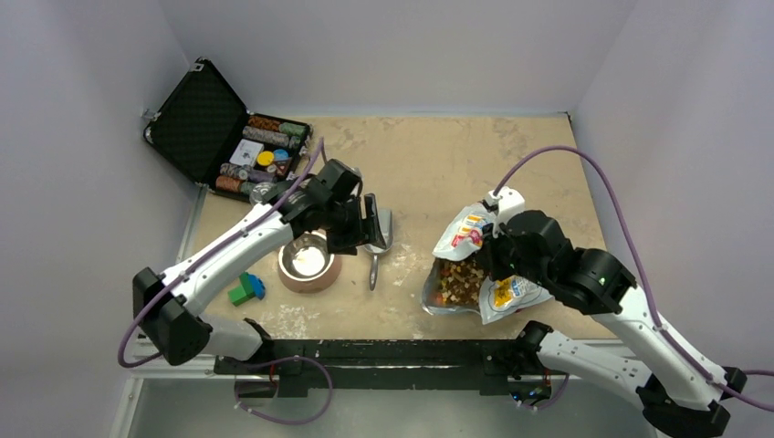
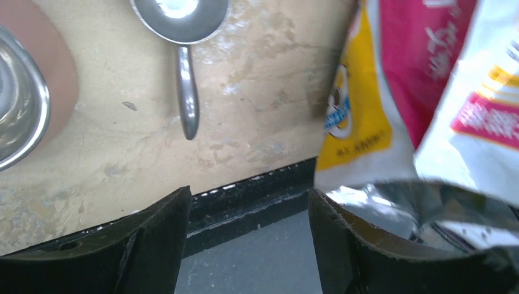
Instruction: Serve the pet food
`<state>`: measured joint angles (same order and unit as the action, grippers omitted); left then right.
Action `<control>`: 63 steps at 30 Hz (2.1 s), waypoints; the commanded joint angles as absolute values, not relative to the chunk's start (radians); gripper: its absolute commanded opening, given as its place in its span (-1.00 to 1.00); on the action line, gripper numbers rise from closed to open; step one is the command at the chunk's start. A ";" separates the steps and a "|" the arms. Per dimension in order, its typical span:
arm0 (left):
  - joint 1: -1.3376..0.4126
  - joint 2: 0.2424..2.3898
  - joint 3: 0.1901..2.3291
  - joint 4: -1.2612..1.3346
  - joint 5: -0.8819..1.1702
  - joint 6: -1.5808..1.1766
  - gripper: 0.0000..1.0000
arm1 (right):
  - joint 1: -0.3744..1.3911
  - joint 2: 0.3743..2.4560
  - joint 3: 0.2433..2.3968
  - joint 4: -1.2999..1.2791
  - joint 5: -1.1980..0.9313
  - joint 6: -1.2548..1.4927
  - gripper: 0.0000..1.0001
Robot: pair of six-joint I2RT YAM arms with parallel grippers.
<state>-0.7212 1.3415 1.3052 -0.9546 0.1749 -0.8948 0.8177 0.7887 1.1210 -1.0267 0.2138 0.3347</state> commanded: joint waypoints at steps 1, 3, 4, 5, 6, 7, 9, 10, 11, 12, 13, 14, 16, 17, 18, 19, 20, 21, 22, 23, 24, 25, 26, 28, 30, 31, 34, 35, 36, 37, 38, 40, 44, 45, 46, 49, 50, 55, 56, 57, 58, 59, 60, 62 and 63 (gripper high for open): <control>-0.719 1.450 1.307 -0.941 0.025 -0.994 0.44 | 0.815 0.729 1.136 -1.012 0.223 0.399 -1.00; -0.727 1.498 1.301 -0.962 -0.071 -1.022 0.43 | 0.815 0.722 1.136 -1.014 0.217 0.412 -1.00; -0.727 1.518 1.285 -0.957 -0.083 -1.037 0.42 | 0.815 0.718 1.133 -1.011 0.213 0.415 -1.00; -0.728 1.534 1.261 -0.938 -0.086 -1.049 0.41 | 0.815 0.716 1.133 -1.010 0.211 0.419 -1.00; -0.730 1.542 1.230 -0.897 -0.080 -1.059 0.40 | 0.815 0.715 1.135 -1.009 0.210 0.421 -1.00; -0.730 1.545 1.192 -0.856 -0.064 -1.075 0.40 | 0.815 0.716 1.139 -1.009 0.206 0.420 -1.00; -0.734 1.538 1.121 -0.758 -0.025 -1.086 0.39 | 0.815 0.722 1.150 -1.009 0.201 0.420 -1.00; -0.739 1.536 1.096 -0.722 -0.018 -1.083 0.41 | 0.815 0.728 1.158 -1.009 0.197 0.420 -1.00; -0.742 1.536 1.080 -0.698 -0.018 -1.075 0.42 | 0.815 0.733 1.162 -1.005 0.190 0.421 -1.00; -0.742 1.538 1.062 -0.663 -0.012 -1.064 0.43 | 0.815 0.744 1.166 -1.000 0.184 0.421 -1.00; -0.742 1.541 1.042 -0.623 -0.005 -1.050 0.43 | 0.815 0.753 1.170 -0.994 0.180 0.421 -1.00; -0.743 1.549 1.020 -0.588 0.024 -1.038 0.41 | 0.815 0.762 1.174 -0.988 0.180 0.421 -1.00; -0.743 1.569 0.997 -0.523 0.078 -1.022 0.32 | 0.815 0.780 1.183 -0.983 0.175 0.417 -1.00; -0.743 1.580 0.992 -0.500 0.099 -1.017 0.26 | 0.815 0.788 1.187 -0.982 0.172 0.416 -1.00; -0.742 1.592 0.985 -0.479 0.121 -1.012 0.21 | 0.815 0.792 1.189 -0.980 0.169 0.414 -1.00; -0.742 1.600 0.981 -0.459 0.130 -1.009 0.18 | 0.815 0.795 1.191 -0.976 0.168 0.412 -1.00; -0.742 1.610 0.976 -0.443 0.142 -1.005 0.17 | 0.815 0.797 1.194 -0.974 0.168 0.409 -1.00; -0.742 1.618 0.976 -0.438 0.145 -1.001 0.17 | 0.815 0.799 1.198 -0.974 0.168 0.406 -1.00; -0.742 1.627 0.976 -0.437 0.146 -0.997 0.16 | 0.815 0.802 1.201 -0.976 0.167 0.404 -1.00; -0.742 1.637 0.977 -0.438 0.148 -0.990 0.14 | 0.815 0.804 1.206 -0.978 0.167 0.402 -1.00; -0.743 1.645 0.977 -0.440 0.149 -0.982 0.12 | 0.815 0.806 1.209 -0.980 0.166 0.402 -1.00; -0.742 1.653 0.975 -0.438 0.148 -0.975 0.08 | 0.815 0.807 1.211 -0.980 0.166 0.402 -1.00; -0.742 1.659 0.972 -0.435 0.149 -0.971 0.04 | 0.815 0.808 1.213 -0.980 0.166 0.402 -1.00; -0.742 1.672 0.970 -0.433 0.146 -0.957 -0.02 | 0.815 0.808 1.214 -0.978 0.166 0.403 -1.00; -0.742 1.683 0.974 -0.439 0.142 -0.943 -0.08 | 0.815 0.811 1.213 -0.975 0.173 0.403 -1.00; -0.742 1.686 0.975 -0.446 0.139 -0.932 -0.10 | 0.815 0.811 1.213 -0.974 0.173 0.407 -1.00; -0.741 1.688 0.980 -0.463 0.131 -0.916 -0.16 | 0.815 0.810 1.211 -0.973 0.170 0.417 -1.00; -0.740 1.687 0.980 -0.465 0.133 -0.910 -0.15 | 0.815 0.810 1.209 -0.973 0.169 0.418 -1.00; -0.738 1.686 0.979 -0.460 0.140 -0.904 -0.15 | 0.815 0.808 1.208 -0.973 0.170 0.419 -1.00; -0.734 1.685 0.974 -0.448 0.156 -0.899 -0.14 | 0.815 0.808 1.207 -0.973 0.169 0.421 -1.00; -0.726 1.683 0.967 -0.431 0.186 -0.896 -0.12 | 0.815 0.808 1.207 -0.973 0.170 0.422 -1.00; -0.711 1.673 0.952 -0.399 0.251 -0.885 -0.04 | 0.815 0.808 1.209 -0.973 0.172 0.425 -1.00; -0.675 1.649 0.910 -0.313 0.385 -0.880 0.27 | 0.815 0.811 1.215 -0.972 0.170 0.432 -1.00; -0.665 1.648 0.898 -0.295 0.410 -0.886 0.31 | 0.815 0.811 1.215 -0.971 0.169 0.434 -1.00; -0.651 1.648 0.890 -0.279 0.436 -0.890 0.34 | 0.815 0.811 1.215 -0.971 0.167 0.436 -1.00; -0.610 1.642 0.842 -0.192 0.507 -0.916 0.34 | 0.815 0.813 1.218 -0.975 0.168 0.436 -1.00; -0.600 1.639 0.828 -0.157 0.528 -0.924 0.34 | 0.815 0.815 1.220 -0.977 0.167 0.437 -1.00; -0.588 1.662 0.792 -0.059 0.577 -0.944 0.25 | 0.815 0.823 1.236 -0.983 0.166 0.436 -1.00; -0.586 1.674 0.780 -0.028 0.589 -0.959 0.22 | 0.815 0.827 1.241 -0.985 0.165 0.437 -1.00; -0.585 1.685 0.768 0.003 0.596 -0.975 0.18 | 0.815 0.830 1.245 -0.988 0.164 0.436 -1.00; -0.584 1.694 0.756 0.043 0.601 -0.988 0.13 | 0.815 0.833 1.249 -0.990 0.161 0.434 -1.00; -0.584 1.699 0.743 0.076 0.605 -1.001 0.07 | 0.815 0.840 1.253 -0.992 0.159 0.433 -1.00; -0.583 1.701 0.733 0.110 0.606 -1.006 0.03 | 0.815 0.845 1.258 -0.995 0.156 0.431 -1.00; -0.583 1.704 0.729 0.119 0.604 -1.003 0.01 | 0.815 0.855 1.268 -1.001 0.152 0.429 -1.00; -0.582 1.705 0.727 0.118 0.599 -0.999 0.02 | 0.815 0.858 1.273 -1.003 0.152 0.427 -1.00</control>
<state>-0.5896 1.6932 0.7418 -0.0055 0.5697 -0.9791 0.8169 0.8566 1.1835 -1.1069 0.1642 0.4076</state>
